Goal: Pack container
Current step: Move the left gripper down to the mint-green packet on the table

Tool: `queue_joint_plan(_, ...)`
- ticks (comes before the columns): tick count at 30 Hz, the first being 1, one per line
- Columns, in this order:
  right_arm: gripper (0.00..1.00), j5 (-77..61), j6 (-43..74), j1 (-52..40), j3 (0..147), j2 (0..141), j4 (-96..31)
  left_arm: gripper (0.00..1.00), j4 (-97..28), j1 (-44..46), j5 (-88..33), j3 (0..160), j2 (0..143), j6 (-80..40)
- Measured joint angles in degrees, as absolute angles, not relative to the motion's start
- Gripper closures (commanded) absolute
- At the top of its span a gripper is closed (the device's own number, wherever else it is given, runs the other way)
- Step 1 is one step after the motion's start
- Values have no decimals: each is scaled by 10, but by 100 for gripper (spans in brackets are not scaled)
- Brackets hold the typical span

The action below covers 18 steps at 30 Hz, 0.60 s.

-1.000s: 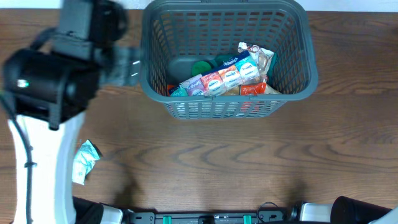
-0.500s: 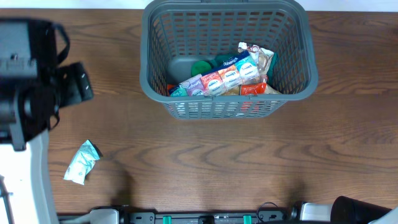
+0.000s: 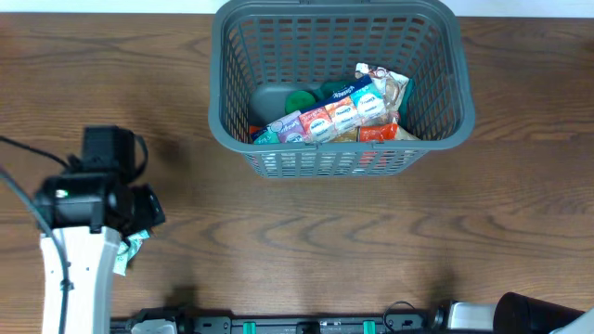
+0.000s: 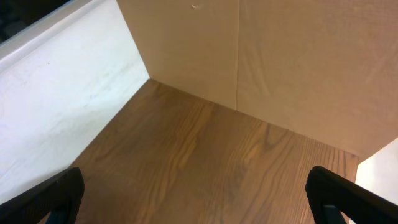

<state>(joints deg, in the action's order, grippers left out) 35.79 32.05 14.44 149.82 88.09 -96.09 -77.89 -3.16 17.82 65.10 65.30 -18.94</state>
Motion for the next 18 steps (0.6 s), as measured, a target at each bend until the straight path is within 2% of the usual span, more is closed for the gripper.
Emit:
queue_joint_plan(6,1,358,321,144,1498,881,-961,2,-700,-82,158,554,656,-192)
queue_joint_plan(18,1,358,321,144,1498,881,-961,2,-632,-251,71,540,735,-153)
